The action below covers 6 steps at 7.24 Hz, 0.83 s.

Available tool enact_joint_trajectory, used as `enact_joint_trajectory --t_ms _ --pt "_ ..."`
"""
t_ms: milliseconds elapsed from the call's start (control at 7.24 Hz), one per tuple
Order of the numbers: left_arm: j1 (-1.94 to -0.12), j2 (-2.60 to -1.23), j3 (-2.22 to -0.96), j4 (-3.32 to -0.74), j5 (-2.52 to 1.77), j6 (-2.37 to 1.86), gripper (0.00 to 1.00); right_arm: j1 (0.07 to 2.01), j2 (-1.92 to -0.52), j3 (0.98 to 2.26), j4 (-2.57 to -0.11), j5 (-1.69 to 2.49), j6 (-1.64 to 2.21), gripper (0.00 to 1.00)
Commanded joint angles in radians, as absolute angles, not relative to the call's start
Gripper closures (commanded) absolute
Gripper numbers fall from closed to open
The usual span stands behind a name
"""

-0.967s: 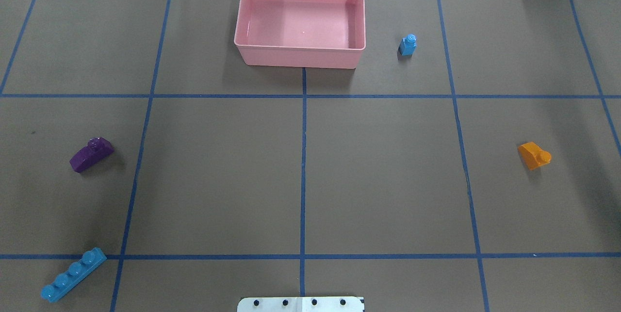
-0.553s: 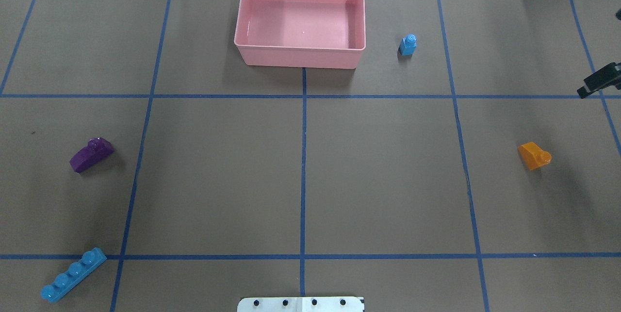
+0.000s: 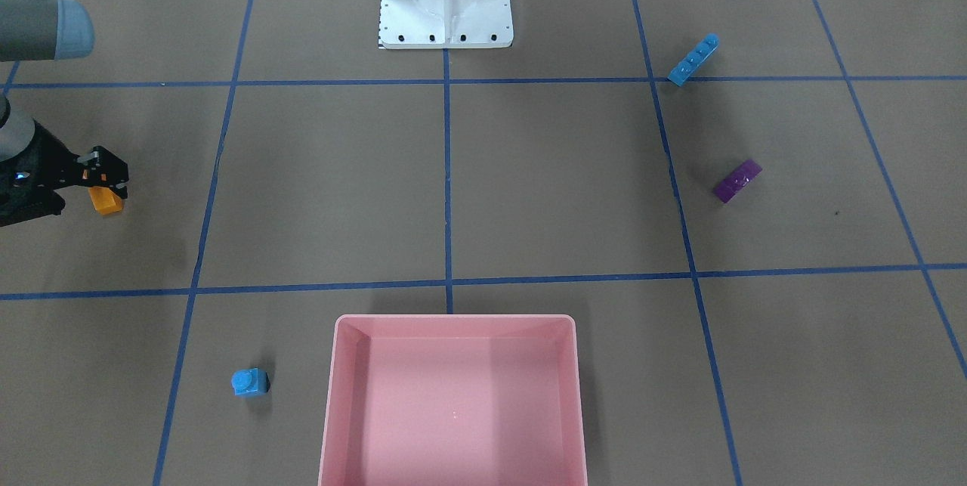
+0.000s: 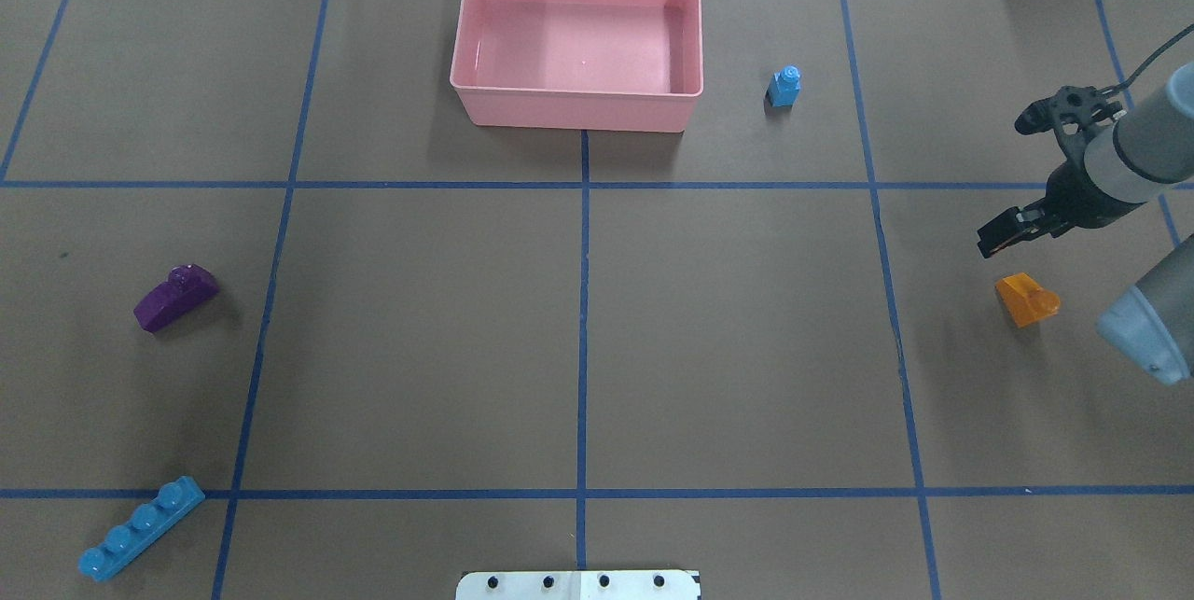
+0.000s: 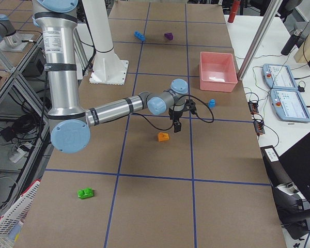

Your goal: Put all blocks into box

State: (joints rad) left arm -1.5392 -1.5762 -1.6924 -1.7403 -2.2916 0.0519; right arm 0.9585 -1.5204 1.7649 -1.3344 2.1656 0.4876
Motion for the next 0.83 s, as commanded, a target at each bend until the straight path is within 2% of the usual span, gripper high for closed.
enact_joint_trajectory --t_ms 0,276,691 --pt "-1.539 -1.591 -1.692 -1.738 -2.292 0.052 0.00 0.928 -1.580 1.767 -1.321 2.167 0.500 0.00" --pt "-1.539 -1.594 -1.693 -1.740 -2.295 0.051 0.00 0.931 -1.620 1.760 -1.321 2.168 0.462 0.00" --pt "-1.539 -1.594 -1.694 -1.740 -2.293 0.054 0.00 0.919 -1.605 1.746 -1.322 2.168 0.472 0.00"
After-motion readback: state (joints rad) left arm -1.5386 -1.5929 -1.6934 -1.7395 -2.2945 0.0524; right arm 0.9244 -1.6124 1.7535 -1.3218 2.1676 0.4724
